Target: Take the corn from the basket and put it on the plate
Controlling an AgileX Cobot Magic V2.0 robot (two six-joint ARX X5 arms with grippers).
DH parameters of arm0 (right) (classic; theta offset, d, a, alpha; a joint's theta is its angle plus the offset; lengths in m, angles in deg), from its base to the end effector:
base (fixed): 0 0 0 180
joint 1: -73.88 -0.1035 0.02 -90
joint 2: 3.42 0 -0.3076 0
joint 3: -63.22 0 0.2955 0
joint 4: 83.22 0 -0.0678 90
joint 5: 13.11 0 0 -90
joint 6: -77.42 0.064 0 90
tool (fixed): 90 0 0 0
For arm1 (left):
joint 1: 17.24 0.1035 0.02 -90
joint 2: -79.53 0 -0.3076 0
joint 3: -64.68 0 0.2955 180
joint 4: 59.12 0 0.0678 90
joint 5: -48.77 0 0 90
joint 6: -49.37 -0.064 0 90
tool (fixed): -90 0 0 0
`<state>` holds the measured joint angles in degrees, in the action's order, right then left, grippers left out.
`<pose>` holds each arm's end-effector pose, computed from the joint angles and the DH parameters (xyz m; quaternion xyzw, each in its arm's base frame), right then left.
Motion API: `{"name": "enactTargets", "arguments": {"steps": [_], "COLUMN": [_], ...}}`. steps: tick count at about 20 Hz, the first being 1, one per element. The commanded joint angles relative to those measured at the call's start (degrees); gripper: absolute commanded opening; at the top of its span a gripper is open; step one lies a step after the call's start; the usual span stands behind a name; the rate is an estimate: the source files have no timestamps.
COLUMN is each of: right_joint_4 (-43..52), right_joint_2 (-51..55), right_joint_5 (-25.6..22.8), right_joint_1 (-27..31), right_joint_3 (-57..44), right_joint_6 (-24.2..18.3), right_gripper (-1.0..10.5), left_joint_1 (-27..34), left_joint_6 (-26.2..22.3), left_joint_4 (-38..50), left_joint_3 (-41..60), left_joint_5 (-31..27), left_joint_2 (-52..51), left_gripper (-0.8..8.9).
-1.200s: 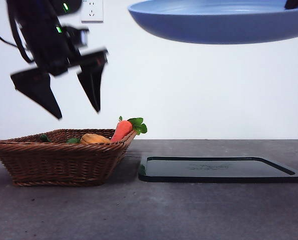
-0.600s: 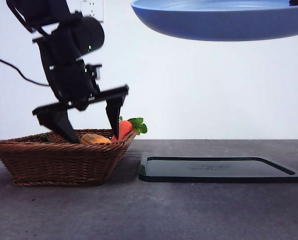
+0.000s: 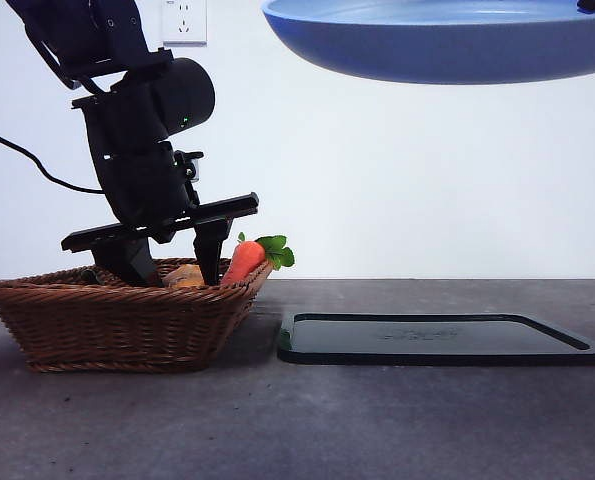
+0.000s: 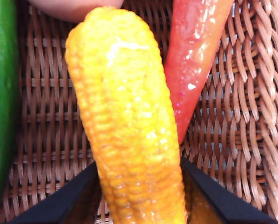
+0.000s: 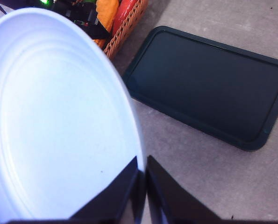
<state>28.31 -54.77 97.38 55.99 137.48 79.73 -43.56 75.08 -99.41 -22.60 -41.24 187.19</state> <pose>0.1735 0.0795 0.3675 0.0263 0.3931 0.2952 0.8704 0.4077 -0.2017 0.1788 -0.0748 0.5232 -0.0821 0.8450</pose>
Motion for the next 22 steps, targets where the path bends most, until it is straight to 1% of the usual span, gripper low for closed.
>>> {"name": "enactTargets", "arguments": {"steps": [1,5,9,11,13,15,18,20,22], "right_joint_4": [0.8,1.0,2.7,5.7,8.8,11.9,15.4,16.6,16.6], "right_joint_2": [-0.3,-1.9,-9.8,-15.5,-21.5,-26.2,-30.1,-30.9,-31.0], "right_joint_5": [0.2,0.0,0.1,0.6,1.5,4.2,7.2,8.3,9.5], "right_joint_1": [-0.1,-0.1,-0.1,-0.1,-0.1,-0.1,-0.1,0.0,0.0], "right_joint_3": [1.3,1.3,1.3,1.3,1.3,1.3,1.3,1.3,1.3], "right_joint_6": [-0.4,0.3,0.5,1.8,3.3,5.0,7.2,7.9,8.2], "right_gripper": [0.0,0.0,0.0,0.0,0.0,0.0,0.0,0.0,0.0], "left_joint_1": [-0.3,-0.3,-0.6,-1.9,-4.0,-7.5,-13.3,-16.7,-18.9], "left_joint_6": [0.6,0.5,-1.5,-3.1,-4.8,-8.1,-12.7,-14.6,-16.7], "left_joint_4": [-1.0,-1.4,-1.9,-3.1,-4.4,-6.7,-9.8,-9.4,-8.9], "left_joint_3": [-1.0,-1.0,-1.0,-1.0,-1.0,-1.0,-0.7,-0.7,-0.7], "left_joint_5": [-0.2,-0.2,0.5,4.2,7.6,9.7,9.7,9.4,8.5], "left_joint_2": [-0.1,-6.7,-18.3,-24.0,-27.6,-27.9,-25.4,-22.6,-19.8], "left_gripper": [1.66,1.66,1.66,1.66,1.66,1.66,1.66,1.66,1.66]}}
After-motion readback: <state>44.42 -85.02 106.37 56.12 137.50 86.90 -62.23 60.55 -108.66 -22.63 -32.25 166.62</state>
